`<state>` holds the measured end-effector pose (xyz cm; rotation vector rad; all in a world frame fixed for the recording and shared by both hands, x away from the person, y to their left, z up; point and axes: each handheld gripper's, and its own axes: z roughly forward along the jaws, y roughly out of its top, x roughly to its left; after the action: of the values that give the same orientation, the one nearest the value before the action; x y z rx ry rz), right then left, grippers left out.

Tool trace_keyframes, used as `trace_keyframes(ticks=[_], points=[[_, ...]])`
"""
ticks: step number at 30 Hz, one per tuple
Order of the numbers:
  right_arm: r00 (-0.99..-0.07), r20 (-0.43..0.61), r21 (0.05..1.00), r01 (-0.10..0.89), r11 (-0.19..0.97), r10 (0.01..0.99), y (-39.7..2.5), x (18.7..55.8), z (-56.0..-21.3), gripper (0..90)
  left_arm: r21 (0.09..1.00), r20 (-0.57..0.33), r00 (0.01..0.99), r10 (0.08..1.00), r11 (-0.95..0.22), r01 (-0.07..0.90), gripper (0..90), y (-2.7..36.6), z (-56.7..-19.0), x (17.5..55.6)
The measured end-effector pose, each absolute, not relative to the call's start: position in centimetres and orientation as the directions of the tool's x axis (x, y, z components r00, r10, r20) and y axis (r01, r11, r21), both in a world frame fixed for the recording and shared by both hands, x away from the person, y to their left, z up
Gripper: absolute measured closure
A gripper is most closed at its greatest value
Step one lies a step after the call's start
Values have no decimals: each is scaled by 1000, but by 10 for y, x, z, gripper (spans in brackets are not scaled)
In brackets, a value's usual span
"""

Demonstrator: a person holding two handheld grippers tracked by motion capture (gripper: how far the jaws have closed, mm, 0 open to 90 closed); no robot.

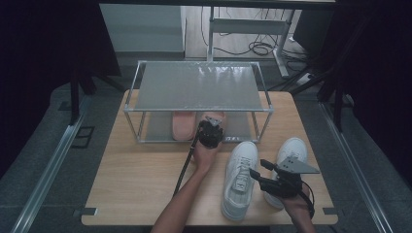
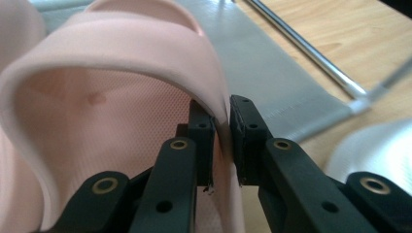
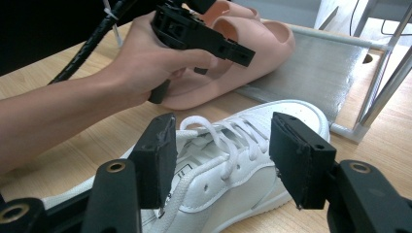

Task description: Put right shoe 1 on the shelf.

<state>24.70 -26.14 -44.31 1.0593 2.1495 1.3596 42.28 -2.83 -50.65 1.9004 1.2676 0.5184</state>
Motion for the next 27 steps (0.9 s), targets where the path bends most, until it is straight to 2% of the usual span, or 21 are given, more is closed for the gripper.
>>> trace_keyframes(ticks=[5, 8, 14, 21, 27], points=[[-642, 68, 887, 389, 248, 763, -262, 246, -442, 441, 798, -75, 391, 918, -180, 576, 797, -30, -510, 428], [-639, 70, 888, 390, 244, 766, -263, 247, -442, 441, 797, -63, 401, 914, -196, 571, 701, -33, -510, 427], [-641, 65, 885, 391, 252, 765, -261, 247, -443, 441, 803, -94, 421, 902, -181, 567, 611, -25, -505, 415], [-643, 64, 882, 394, 257, 764, -259, 247, -444, 441, 799, -175, 452, 875, -142, 584, 617, -3, -494, 400], [-647, 62, 878, 397, 267, 760, -256, 248, -447, 441, 800, -191, 498, 846, -160, 579, 664, 8, -488, 384]])
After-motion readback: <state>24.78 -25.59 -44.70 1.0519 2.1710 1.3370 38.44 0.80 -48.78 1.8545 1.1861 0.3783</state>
